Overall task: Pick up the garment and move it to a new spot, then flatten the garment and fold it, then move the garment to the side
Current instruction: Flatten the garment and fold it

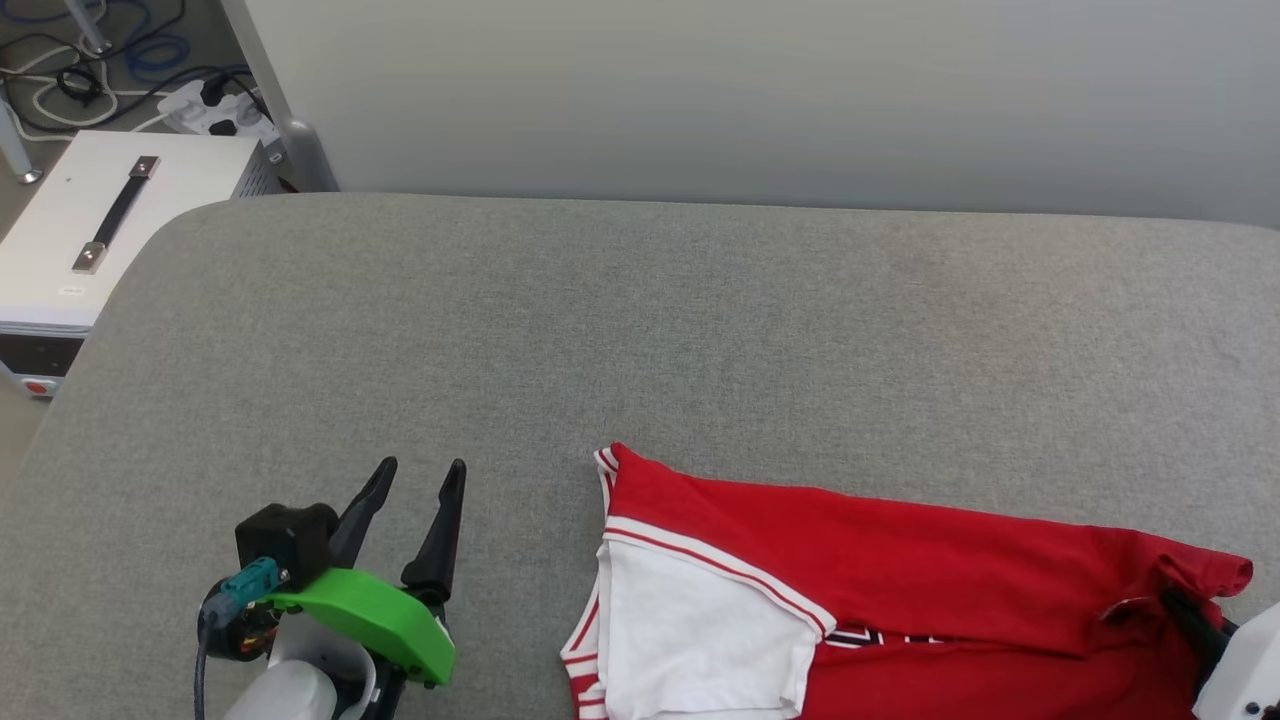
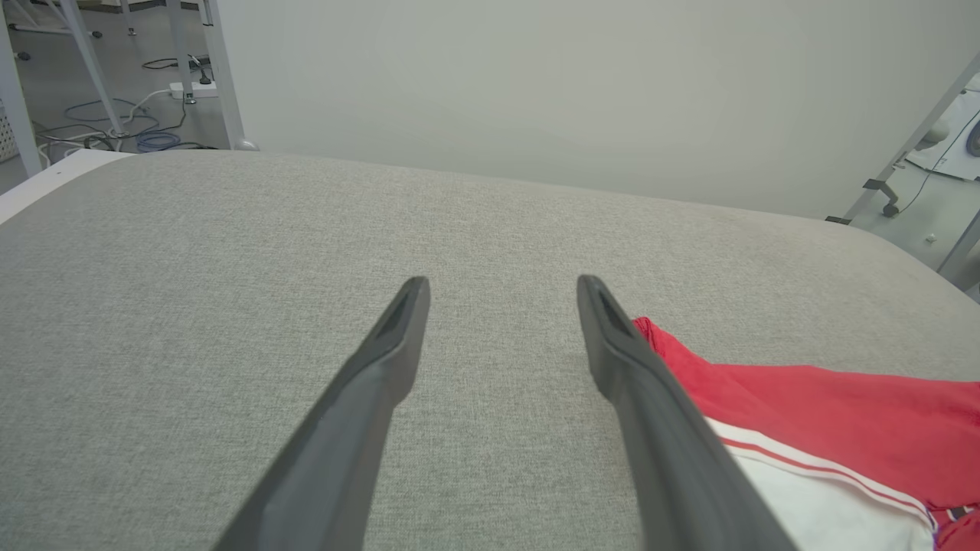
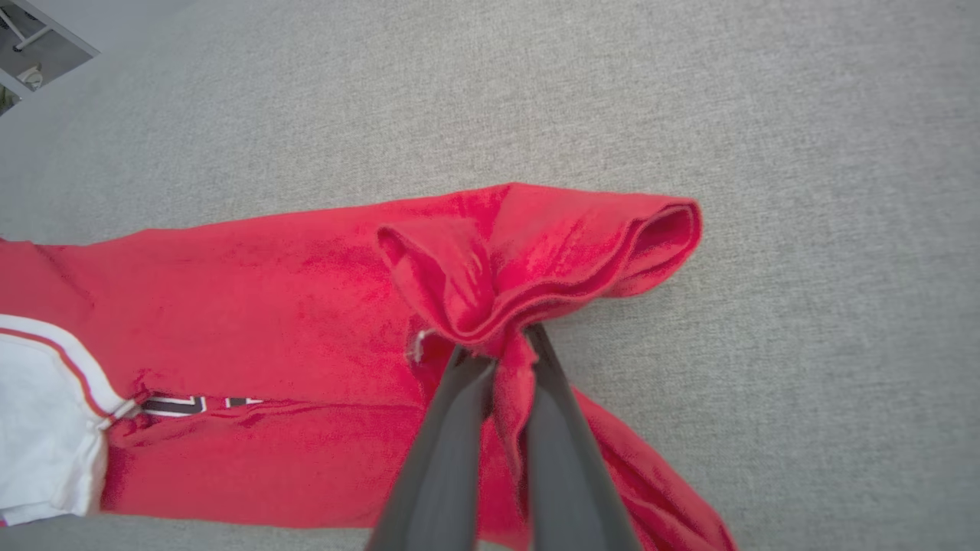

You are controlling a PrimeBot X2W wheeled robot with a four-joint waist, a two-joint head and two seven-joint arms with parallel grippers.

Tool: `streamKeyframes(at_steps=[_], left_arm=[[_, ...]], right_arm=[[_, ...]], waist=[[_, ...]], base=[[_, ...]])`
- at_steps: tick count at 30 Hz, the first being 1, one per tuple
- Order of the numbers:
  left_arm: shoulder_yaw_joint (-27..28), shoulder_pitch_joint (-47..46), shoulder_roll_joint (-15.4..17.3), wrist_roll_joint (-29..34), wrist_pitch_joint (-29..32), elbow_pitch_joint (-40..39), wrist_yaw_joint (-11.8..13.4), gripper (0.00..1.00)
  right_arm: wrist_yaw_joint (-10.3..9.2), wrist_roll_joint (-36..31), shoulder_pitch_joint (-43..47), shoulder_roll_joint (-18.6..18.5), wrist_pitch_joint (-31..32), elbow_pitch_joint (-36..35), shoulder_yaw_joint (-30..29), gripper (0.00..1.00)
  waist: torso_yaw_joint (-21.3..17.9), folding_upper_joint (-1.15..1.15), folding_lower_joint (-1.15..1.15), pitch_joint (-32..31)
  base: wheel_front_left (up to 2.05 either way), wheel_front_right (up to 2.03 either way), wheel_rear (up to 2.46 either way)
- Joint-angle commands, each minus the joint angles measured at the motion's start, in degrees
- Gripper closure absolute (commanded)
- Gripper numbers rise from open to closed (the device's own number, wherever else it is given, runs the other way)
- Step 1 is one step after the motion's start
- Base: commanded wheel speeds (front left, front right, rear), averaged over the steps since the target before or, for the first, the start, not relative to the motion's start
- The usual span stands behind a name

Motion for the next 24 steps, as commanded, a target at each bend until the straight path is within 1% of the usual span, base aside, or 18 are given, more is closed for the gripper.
streamKeyframes(at_steps=[1,8,13,17,20,24], left_arm=[[0.1,1.0,-0.4,-0.5,-0.3,0.0,-0.3,0.0],[0.8,1.6,-1.0,-0.4,-0.3,0.0,-0.6,0.0],[1.5,1.9,-1.5,-0.2,-0.3,0.1,-0.9,0.0],[2.0,2.1,-1.7,0.1,-0.3,0.1,-1.0,0.0],[2.4,1.9,-1.8,0.2,-0.3,0.3,-1.2,0.0],[2.7,1.8,-2.0,0.3,-0.3,0.4,-1.5,0.0]], right_arm=[[-0.03,0.3,1.2,0.8,0.8,-2.2,0.7,1.0],[-0.03,1.5,3.4,5.0,6.0,-11.8,4.2,1.0],[-0.03,2.4,2.7,10.2,9.6,-16.4,7.1,1.0],[-0.03,2.1,1.3,14.7,11.6,-17.9,10.2,1.0],[-0.03,2.1,-0.1,17.8,11.9,-17.9,12.0,1.0],[-0.03,2.5,-2.2,19.5,11.1,-16.3,15.0,1.0]], waist=[[0.4,0.0,0.0,-0.7],[1.9,0.0,0.0,-1.3],[3.3,0.0,0.0,-1.2],[4.4,0.0,0.0,-0.8],[5.3,0.0,0.0,-0.7],[6.2,0.0,0.0,-0.5]], base=[[0.0,0.0,0.0],[0.0,0.0,0.0],[0.0,0.0,0.0],[0.0,0.0,0.0],[0.0,0.0,0.0],[0.0,0.0,0.0]])
